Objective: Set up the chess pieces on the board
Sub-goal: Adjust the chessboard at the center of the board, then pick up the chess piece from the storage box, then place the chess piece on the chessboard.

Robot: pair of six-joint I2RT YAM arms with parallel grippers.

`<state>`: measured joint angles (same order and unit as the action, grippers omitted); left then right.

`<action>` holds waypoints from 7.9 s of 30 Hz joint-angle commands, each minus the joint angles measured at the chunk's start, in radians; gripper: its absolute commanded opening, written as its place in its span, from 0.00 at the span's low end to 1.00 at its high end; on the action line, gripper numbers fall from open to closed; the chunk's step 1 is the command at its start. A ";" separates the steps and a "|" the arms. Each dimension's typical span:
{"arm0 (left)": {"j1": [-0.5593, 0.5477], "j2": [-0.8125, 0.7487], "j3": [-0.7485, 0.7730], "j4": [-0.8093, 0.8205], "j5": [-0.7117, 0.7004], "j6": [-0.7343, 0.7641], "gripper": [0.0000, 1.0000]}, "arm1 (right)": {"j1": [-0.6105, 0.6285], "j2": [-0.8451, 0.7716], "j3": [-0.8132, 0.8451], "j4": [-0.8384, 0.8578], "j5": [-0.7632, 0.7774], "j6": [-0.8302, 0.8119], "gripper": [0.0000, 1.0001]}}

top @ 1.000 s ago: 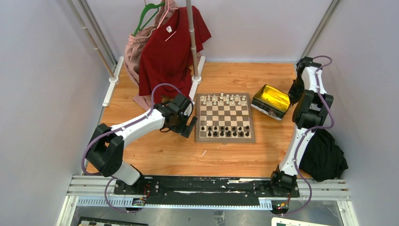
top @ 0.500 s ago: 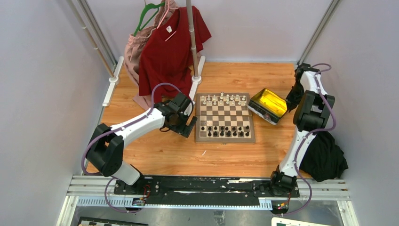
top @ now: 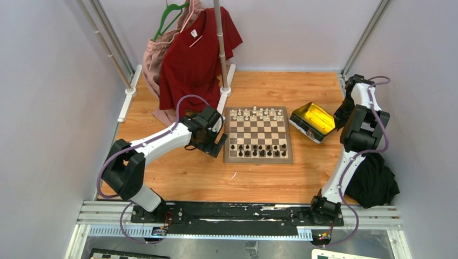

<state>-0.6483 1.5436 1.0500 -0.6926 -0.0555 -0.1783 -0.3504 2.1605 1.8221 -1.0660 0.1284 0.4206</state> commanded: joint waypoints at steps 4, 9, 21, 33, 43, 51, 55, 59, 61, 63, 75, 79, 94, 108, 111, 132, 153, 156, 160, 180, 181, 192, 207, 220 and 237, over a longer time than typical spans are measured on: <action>0.005 -0.002 0.026 -0.017 0.012 0.008 0.92 | -0.033 -0.025 -0.002 0.008 0.089 0.035 0.00; 0.006 0.016 0.056 -0.036 0.017 0.010 0.91 | -0.044 -0.079 -0.053 0.043 0.092 0.045 0.00; 0.004 0.055 0.097 -0.047 0.043 0.010 0.90 | -0.071 -0.102 -0.115 0.193 0.161 0.108 0.00; 0.003 0.064 0.106 -0.062 0.031 0.012 0.91 | -0.033 -0.075 -0.065 0.157 0.238 0.055 0.00; 0.003 0.059 0.113 -0.073 -0.003 0.004 0.93 | -0.033 -0.070 -0.135 0.324 0.291 -0.060 0.21; 0.002 0.061 0.133 -0.087 -0.006 0.006 1.00 | -0.017 -0.142 -0.166 0.377 0.260 -0.105 0.47; 0.003 0.067 0.143 -0.088 0.000 0.010 1.00 | 0.031 -0.211 -0.170 0.381 0.259 -0.140 0.47; 0.002 0.070 0.142 -0.088 0.008 0.015 1.00 | 0.106 -0.259 -0.149 0.383 0.268 -0.205 0.47; 0.002 0.073 0.139 -0.089 0.008 0.020 1.00 | 0.147 -0.258 -0.131 0.401 0.289 -0.284 0.47; 0.003 0.075 0.139 -0.089 0.007 0.023 1.00 | 0.164 -0.228 -0.098 0.408 0.283 -0.338 0.46; 0.004 0.073 0.113 -0.083 -0.009 0.020 1.00 | 0.134 0.002 0.041 0.451 0.144 -0.561 0.46; 0.004 0.093 0.127 -0.079 -0.003 0.023 1.00 | 0.121 0.042 0.068 0.458 0.130 -0.573 0.47; 0.010 0.125 0.154 -0.090 -0.004 0.034 1.00 | 0.059 0.117 0.067 0.440 0.101 -0.503 0.15; 0.010 0.114 0.146 -0.094 0.011 0.028 1.00 | 0.057 0.025 -0.007 0.351 0.160 -0.347 0.03; 0.010 0.115 0.146 -0.093 0.023 0.028 1.00 | 0.064 -0.029 -0.025 0.373 0.149 -0.351 0.24; 0.009 0.078 0.115 -0.070 0.000 0.030 1.00 | 0.234 0.046 0.210 0.414 -0.034 -0.161 0.27; 0.010 0.081 0.091 -0.059 -0.026 0.024 1.00 | 0.257 0.152 0.187 0.535 -0.017 -0.115 0.24; 0.010 0.085 0.096 -0.061 -0.024 0.023 1.00 | 0.257 0.151 0.180 0.535 0.003 -0.127 0.25; 0.010 0.094 0.102 -0.064 -0.021 0.023 1.00 | 0.257 0.161 0.177 0.535 0.019 -0.142 0.25; 0.009 0.137 0.135 -0.090 -0.029 0.022 1.00 | 0.257 0.213 0.194 0.566 0.048 -0.172 0.27; 0.009 0.139 0.136 -0.090 -0.029 0.022 1.00 | 0.255 0.215 0.196 0.566 0.050 -0.175 0.27; 0.009 0.149 0.142 -0.098 -0.028 0.015 1.00 | 0.242 0.230 0.191 0.571 0.038 -0.178 0.17; 0.009 0.086 0.139 -0.094 -0.047 0.003 1.00 | 0.238 0.094 0.098 0.577 -0.022 -0.195 0.00; 0.009 0.033 0.191 -0.085 -0.066 0.035 1.00 | 0.238 -0.103 0.017 0.519 -0.155 -0.254 0.00; 0.009 -0.027 0.174 -0.030 -0.034 0.012 1.00 | 0.330 -0.444 -0.240 0.408 -0.589 -0.009 0.00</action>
<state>-0.6426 1.5639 1.2301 -0.7555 -0.0971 -0.1608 -0.0856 1.7756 1.6375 -0.5854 -0.3279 0.3313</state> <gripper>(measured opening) 0.997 0.042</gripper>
